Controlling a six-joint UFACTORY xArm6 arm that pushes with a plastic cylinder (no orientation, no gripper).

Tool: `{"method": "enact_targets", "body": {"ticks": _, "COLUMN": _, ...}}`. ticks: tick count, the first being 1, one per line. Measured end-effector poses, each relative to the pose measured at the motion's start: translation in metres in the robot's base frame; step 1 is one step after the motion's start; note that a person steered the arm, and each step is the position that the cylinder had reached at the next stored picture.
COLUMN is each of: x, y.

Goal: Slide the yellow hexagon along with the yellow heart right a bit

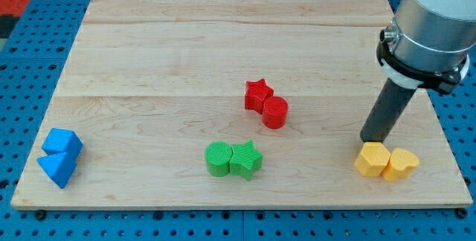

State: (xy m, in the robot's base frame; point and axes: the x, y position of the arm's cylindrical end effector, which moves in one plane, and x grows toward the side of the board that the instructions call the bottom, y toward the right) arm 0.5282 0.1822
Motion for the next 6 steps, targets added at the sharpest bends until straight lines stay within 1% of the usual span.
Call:
{"method": "enact_targets", "body": {"ticks": 1, "x": 0.006, "y": 0.000}}
{"method": "enact_targets", "body": {"ticks": 3, "x": 0.007, "y": -0.060}}
{"method": "enact_targets", "body": {"ticks": 5, "x": 0.047, "y": -0.052}}
{"method": "enact_targets", "body": {"ticks": 6, "x": 0.047, "y": -0.043}}
